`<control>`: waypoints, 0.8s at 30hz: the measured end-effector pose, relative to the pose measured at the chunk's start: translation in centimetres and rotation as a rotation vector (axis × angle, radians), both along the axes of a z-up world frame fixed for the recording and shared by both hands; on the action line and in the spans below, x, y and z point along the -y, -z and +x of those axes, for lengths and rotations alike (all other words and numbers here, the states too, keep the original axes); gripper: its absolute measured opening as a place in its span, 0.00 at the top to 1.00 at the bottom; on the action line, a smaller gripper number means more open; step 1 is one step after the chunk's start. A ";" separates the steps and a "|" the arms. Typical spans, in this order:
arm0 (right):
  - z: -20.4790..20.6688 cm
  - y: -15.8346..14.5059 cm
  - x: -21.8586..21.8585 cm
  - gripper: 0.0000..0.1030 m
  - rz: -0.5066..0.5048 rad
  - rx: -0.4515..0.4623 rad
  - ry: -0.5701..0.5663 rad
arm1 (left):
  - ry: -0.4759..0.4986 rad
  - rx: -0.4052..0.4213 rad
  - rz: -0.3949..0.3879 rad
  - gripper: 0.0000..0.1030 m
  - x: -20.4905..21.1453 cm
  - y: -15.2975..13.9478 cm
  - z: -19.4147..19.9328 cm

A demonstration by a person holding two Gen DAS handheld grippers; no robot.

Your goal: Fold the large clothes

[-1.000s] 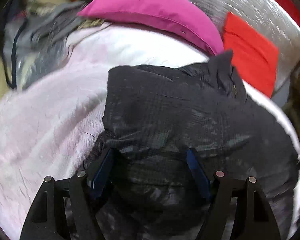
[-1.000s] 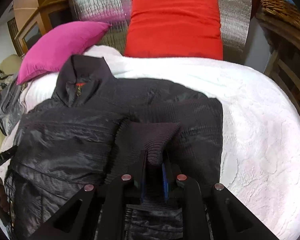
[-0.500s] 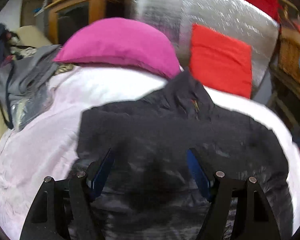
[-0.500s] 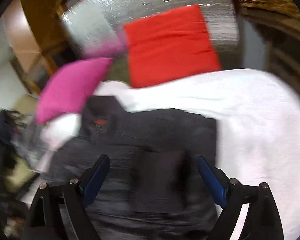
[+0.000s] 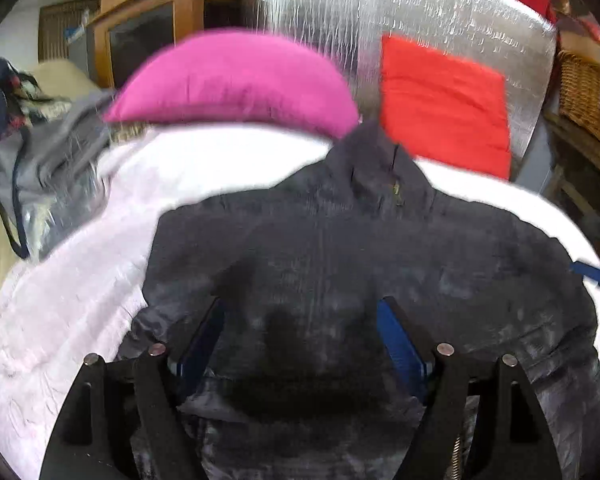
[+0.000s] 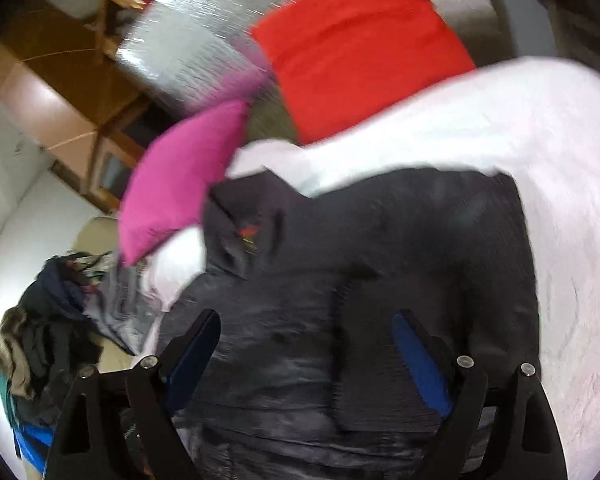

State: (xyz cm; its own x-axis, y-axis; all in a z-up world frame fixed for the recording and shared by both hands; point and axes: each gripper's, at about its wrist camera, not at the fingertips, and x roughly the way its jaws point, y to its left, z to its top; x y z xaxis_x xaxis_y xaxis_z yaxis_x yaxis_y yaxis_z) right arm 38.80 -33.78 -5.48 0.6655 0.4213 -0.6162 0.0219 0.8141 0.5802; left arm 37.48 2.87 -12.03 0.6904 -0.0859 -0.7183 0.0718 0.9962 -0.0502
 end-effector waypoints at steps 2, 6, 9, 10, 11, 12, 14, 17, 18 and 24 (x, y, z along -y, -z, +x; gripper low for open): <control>0.7 2.0 -0.2 0.13 -0.036 -0.096 0.006 | 0.011 -0.081 0.011 0.21 0.2 2.0 0.9; -0.6 2.2 0.2 0.13 -0.087 -0.085 0.018 | 0.009 -0.021 -0.006 0.21 0.1 0.8 -0.3; -2.7 -0.3 -0.5 0.13 -0.045 0.011 -0.014 | 0.001 0.056 -0.024 0.21 -0.4 -0.8 -1.9; -3.5 -0.9 -1.2 0.13 -0.021 0.042 -0.045 | 0.001 0.074 -0.037 0.19 -0.5 -1.1 -2.3; -3.9 -0.9 -1.7 0.13 -0.005 0.050 -0.065 | 0.005 0.070 -0.037 0.18 -0.3 -1.1 -2.2; -4.2 -0.4 -2.3 0.13 0.017 0.045 -0.081 | 0.013 0.045 -0.020 0.18 0.0 -0.7 -2.0; -4.1 1.1 -3.1 0.13 0.011 0.000 -0.096 | 0.023 -0.045 0.022 0.18 0.9 1.2 -1.0; -3.5 4.3 -2.3 0.14 0.011 -0.103 -0.029 | 0.021 -0.046 0.051 0.15 1.4 1.6 -0.9; -3.8 3.8 -2.3 0.14 0.010 -0.088 -0.020 | 0.016 -0.049 0.048 0.15 1.4 1.0 -1.2; -6.5 0.1 -3.5 0.13 -0.050 -0.005 -0.039 | 0.005 0.013 0.028 0.15 0.3 -1.7 -3.8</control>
State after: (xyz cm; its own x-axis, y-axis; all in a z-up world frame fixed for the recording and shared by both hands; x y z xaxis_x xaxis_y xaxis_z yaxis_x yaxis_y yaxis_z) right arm 32.29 -30.24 -5.60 0.6462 0.4152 -0.6403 -0.0079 0.8426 0.5384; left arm 33.70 2.58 -10.29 0.6991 -0.0695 -0.7116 0.0777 0.9968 -0.0210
